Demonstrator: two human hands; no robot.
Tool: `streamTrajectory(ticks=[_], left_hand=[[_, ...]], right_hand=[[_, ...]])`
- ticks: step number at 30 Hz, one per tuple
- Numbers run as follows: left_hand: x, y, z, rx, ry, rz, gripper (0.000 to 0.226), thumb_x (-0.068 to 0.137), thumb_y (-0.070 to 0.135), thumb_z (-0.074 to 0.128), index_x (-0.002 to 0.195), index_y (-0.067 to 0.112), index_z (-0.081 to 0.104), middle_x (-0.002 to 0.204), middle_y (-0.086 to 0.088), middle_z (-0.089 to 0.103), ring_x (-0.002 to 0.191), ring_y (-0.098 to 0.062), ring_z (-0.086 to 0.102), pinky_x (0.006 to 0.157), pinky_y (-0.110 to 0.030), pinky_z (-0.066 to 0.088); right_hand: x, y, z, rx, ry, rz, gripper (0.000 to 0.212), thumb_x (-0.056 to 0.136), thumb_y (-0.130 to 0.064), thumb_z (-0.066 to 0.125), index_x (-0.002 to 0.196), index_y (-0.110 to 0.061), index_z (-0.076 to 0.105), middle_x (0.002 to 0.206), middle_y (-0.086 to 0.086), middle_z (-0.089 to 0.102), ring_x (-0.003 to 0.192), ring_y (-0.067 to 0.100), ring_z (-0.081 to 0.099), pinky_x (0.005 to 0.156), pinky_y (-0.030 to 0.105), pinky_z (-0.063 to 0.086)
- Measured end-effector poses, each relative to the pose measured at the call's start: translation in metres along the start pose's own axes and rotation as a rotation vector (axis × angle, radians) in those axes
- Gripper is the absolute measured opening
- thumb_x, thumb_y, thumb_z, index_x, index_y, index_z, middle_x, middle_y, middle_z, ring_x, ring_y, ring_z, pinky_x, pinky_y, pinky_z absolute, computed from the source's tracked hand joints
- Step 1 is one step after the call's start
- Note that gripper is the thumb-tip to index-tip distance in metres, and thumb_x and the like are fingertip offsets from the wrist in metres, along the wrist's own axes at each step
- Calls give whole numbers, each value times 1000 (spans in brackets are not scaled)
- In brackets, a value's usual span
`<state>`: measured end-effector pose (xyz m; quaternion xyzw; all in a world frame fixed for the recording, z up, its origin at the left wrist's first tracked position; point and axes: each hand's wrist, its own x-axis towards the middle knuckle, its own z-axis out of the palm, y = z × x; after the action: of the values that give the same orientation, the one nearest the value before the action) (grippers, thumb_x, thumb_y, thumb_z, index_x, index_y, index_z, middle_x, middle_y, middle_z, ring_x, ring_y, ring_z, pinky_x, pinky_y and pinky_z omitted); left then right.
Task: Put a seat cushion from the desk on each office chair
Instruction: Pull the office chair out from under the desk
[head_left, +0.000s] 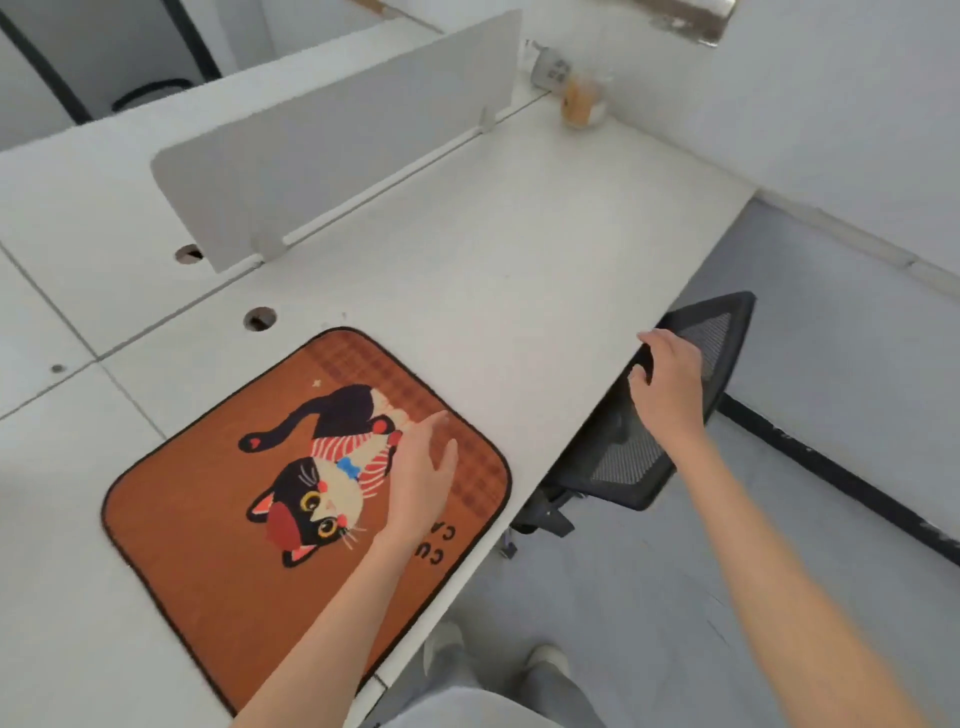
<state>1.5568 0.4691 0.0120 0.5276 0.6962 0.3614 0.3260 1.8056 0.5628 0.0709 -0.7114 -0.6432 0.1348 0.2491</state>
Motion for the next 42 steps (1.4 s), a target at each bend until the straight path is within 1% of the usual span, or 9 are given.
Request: streamTrajectory(ticks=[4, 7, 9, 12, 16, 23, 32, 36, 42], left_hand=[[3, 73, 85, 113, -428, 220, 47, 91, 27, 52, 133, 9, 45, 138, -6, 51, 128, -20, 45, 109, -30, 33], [-4, 111, 141, 261, -650, 269, 66, 90, 38, 52, 142, 7, 28, 149, -8, 36, 137, -22, 33, 112, -31, 27], [-7, 120, 169, 326, -714, 223, 77, 87, 40, 54, 145, 5, 18, 152, -9, 28, 141, -22, 26, 113, -34, 26], [-7, 117, 196, 379, -690, 159, 76, 85, 35, 57, 144, 7, 20, 150, -10, 33, 137, -24, 33, 111, -37, 32], [-7, 113, 204, 345, -607, 178, 52, 81, 21, 58, 130, 13, 44, 124, -7, 59, 108, -23, 58, 91, -31, 46], [-36, 127, 228, 304, -618, 152, 51, 79, 21, 64, 127, 16, 47, 113, -5, 61, 98, -19, 60, 88, -31, 52], [-124, 166, 307, 268, -647, 208, 49, 70, 26, 65, 116, 16, 50, 103, 0, 60, 91, -20, 59, 81, -32, 50], [-169, 177, 336, 243, -678, 256, 45, 70, 25, 63, 112, 15, 51, 93, 6, 52, 85, -17, 53, 71, -25, 38], [-220, 198, 373, 228, -793, 293, 42, 69, 25, 61, 109, 15, 51, 101, -1, 58, 87, -20, 54, 70, -27, 36]], right_hand=[[2, 71, -50, 77, 174, 389, 40, 86, -2, 46, 126, 1, 48, 129, 21, 52, 123, 36, 41, 102, 36, 30], [4, 106, -58, 445, 10, 783, 28, 88, -10, 48, 112, 2, 55, 108, 25, 56, 103, 33, 54, 89, 38, 42], [6, 115, -53, 771, -136, 926, 13, 90, -16, 49, 102, -9, 50, 91, 11, 50, 85, 23, 54, 81, 33, 45], [10, 122, -40, 1009, -248, 941, 8, 93, -16, 48, 98, -11, 50, 84, 6, 52, 74, 21, 53, 75, 30, 46], [15, 125, -34, 1188, -316, 909, 15, 94, -10, 44, 83, -10, 54, 78, 9, 58, 68, 19, 54, 67, 29, 47], [9, 162, -52, 1239, -346, 879, 20, 95, -7, 43, 79, -8, 55, 78, 9, 59, 70, 19, 56, 69, 30, 49], [-41, 246, -102, 1049, -161, 936, 29, 96, -10, 41, 69, -13, 49, 70, 1, 52, 64, 11, 49, 59, 29, 44], [-80, 286, -130, 1019, -104, 944, 26, 97, -11, 40, 73, -12, 50, 73, 2, 52, 67, 11, 50, 65, 31, 45], [-124, 333, -169, 1007, 20, 1018, 25, 98, -14, 38, 77, -13, 53, 76, 2, 53, 70, 13, 50, 72, 35, 46]])
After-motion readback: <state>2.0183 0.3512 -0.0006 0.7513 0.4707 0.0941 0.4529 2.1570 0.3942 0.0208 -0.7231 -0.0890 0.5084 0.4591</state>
